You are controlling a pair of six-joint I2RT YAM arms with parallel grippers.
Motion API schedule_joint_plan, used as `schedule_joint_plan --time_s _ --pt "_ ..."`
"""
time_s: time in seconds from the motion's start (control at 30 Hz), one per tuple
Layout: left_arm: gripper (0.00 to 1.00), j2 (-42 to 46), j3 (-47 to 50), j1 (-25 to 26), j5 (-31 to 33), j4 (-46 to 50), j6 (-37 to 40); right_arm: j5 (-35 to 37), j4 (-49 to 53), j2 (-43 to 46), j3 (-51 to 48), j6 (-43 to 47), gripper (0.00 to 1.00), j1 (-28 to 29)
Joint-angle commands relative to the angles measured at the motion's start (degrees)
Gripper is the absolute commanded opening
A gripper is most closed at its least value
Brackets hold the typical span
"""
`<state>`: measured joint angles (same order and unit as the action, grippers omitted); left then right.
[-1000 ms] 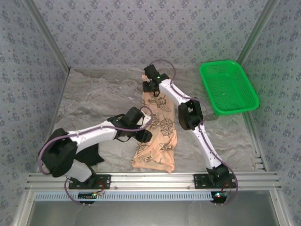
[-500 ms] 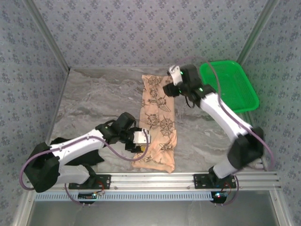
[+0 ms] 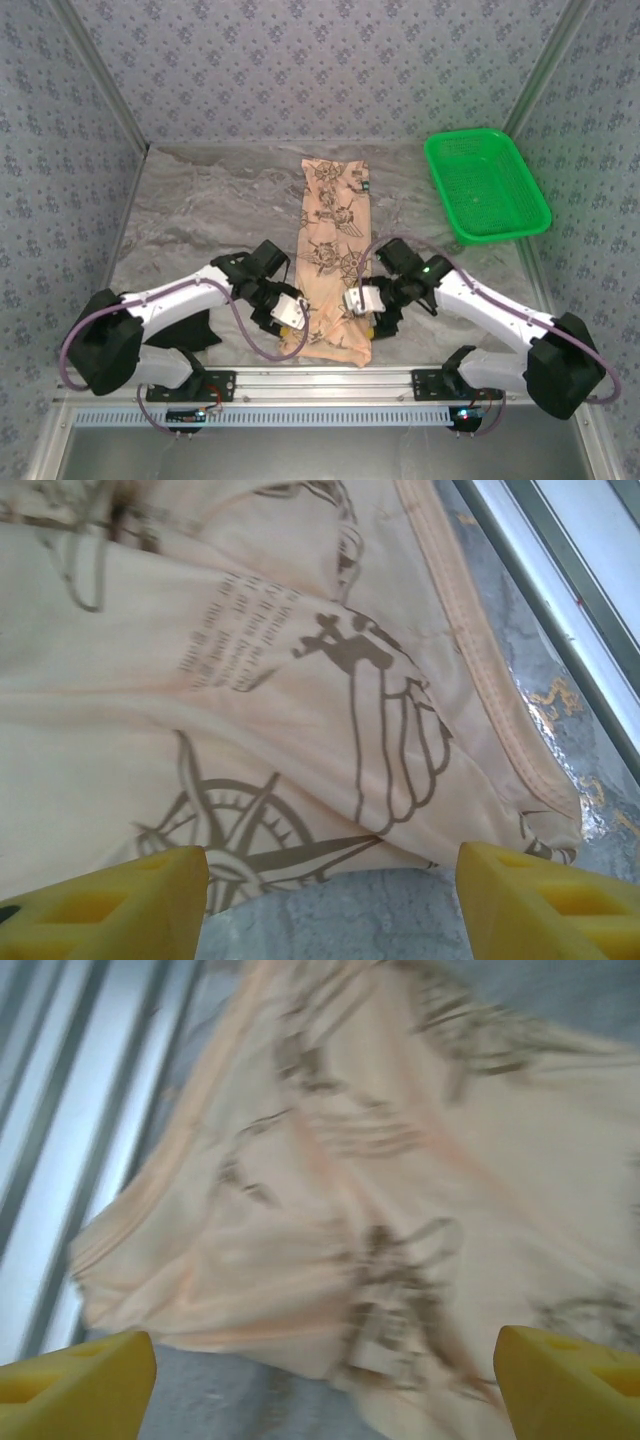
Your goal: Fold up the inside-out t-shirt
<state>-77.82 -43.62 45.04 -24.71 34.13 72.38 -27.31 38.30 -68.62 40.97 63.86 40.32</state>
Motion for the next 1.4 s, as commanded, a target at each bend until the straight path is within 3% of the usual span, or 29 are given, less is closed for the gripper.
schedule_joint_plan --time_s 0.0,0.1,0.3,0.37,0.5,0.57,0.6,0.63,0.97,1.1,1.2,1.3,1.37 --pt "0.67 -1.34 1.25 1.09 -3.94 0.79 4.16 3.70 -1.73 -0.59 -3.55 3.96 0.93 2.98" --pt "0.67 -2.54 3.42 2.17 -1.82 -2.22 4.26 8.50 -10.29 -0.42 -8.55 2.67 0.94 5.25" --pt "0.66 -6.31 4.21 3.76 -2.32 -4.45 4.69 12.70 -17.24 -3.58 -11.58 2.27 0.88 9.48" --pt "0.61 -7.96 4.26 5.59 -1.03 -4.99 4.47 15.09 -17.66 -4.94 -12.44 3.69 0.74 12.42" --pt "0.33 -9.69 2.33 6.68 -2.11 -2.37 3.73 17.11 -15.53 -4.19 -12.19 5.24 0.22 14.13" --pt "0.18 -9.44 1.03 6.91 -2.79 -0.34 3.82 16.13 -12.65 -2.04 -11.52 6.69 0.08 13.80" --pt "0.12 -9.03 0.23 6.98 -3.57 1.00 3.66 15.01 -10.77 -0.78 -11.13 7.36 0.05 13.52" --pt "0.00 -8.36 -0.57 7.04 -4.59 2.42 3.37 13.90 -8.28 0.42 -10.40 8.12 0.02 13.10" --pt "0.00 0.09 -7.17 10.14 -21.06 18.78 -5.22 7.74 11.54 12.23 -3.73 2.96 0.00 14.24" --pt "0.00 3.79 -9.09 11.30 -28.70 18.55 -13.84 -0.45 17.69 17.36 1.30 -3.69 0.00 14.09" --pt "0.00 4.84 -9.68 8.38 -30.95 13.66 -21.14 -7.35 17.09 17.32 4.89 -5.67 0.00 8.29" --pt "0.00 2.30 -13.41 1.63 -35.00 15.57 -21.98 -14.55 14.65 15.19 7.65 -7.07 0.00 0.10" --pt "0.00 -1.26 -16.92 -3.46 -35.64 19.04 -21.21 -15.68 12.43 12.02 10.03 -8.42 0.00 -5.63"
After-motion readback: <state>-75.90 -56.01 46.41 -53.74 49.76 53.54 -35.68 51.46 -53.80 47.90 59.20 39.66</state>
